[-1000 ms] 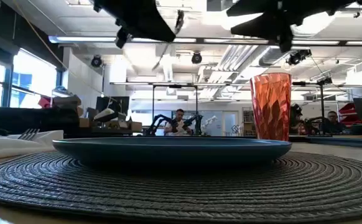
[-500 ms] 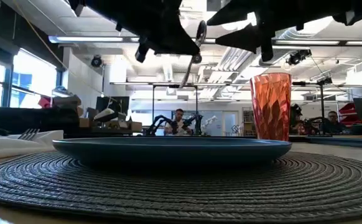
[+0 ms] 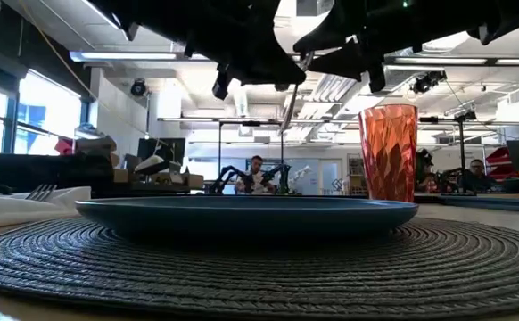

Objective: Set table place
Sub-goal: Put the silver spoon to the right of the gray table mat

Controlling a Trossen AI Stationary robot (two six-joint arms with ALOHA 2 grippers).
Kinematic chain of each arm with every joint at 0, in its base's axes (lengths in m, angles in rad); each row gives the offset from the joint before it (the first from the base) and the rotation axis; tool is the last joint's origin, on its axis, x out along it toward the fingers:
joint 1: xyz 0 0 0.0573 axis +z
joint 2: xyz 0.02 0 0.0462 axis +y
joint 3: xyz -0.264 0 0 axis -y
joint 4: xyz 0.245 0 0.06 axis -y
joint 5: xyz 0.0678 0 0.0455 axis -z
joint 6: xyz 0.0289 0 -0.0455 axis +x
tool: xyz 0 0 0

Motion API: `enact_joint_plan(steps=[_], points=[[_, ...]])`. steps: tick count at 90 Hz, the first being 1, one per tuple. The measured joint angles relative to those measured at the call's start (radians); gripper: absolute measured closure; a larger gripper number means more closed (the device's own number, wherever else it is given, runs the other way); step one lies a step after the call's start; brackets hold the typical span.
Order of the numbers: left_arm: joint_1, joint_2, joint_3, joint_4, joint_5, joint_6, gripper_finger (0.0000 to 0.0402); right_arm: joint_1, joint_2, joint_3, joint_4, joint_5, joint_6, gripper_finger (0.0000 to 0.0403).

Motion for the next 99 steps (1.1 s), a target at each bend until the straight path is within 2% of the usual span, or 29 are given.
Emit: enact_joint_plan(steps=[11,30,56,63,72,85,99], points=[[0.0,0.0,0.014,-0.002,0.003,0.018,0.0401,-0.003,0.0,0.0,-0.025,0.0,0.0,0.0289],[0.0,0.0,0.017,-0.005,0.002,0.025,0.0401,0.004,0.0,0.0,-0.026,-0.01,-0.037,0.0391],[-0.004,0.0,0.017,-0.024,0.013,0.067,0.0381,0.011,-0.031,0.0,-0.054,-0.03,-0.077,0.04],[-0.01,-0.009,0.017,-0.062,0.016,0.084,0.0364,0.015,-0.079,0.0,-0.113,-0.042,-0.073,0.0401],[-0.015,-0.039,0.017,-0.134,0.013,0.085,0.0339,0.025,-0.17,0.0,-0.271,-0.056,-0.037,0.0401],[-0.031,-0.093,0.017,-0.261,0.016,0.084,0.0313,0.025,-0.32,0.0,-0.571,-0.24,0.141,0.0402],[-0.055,-0.127,0.017,-0.385,0.013,0.066,0.0308,0.038,-0.42,-0.009,-0.899,-0.463,0.388,0.0402]])
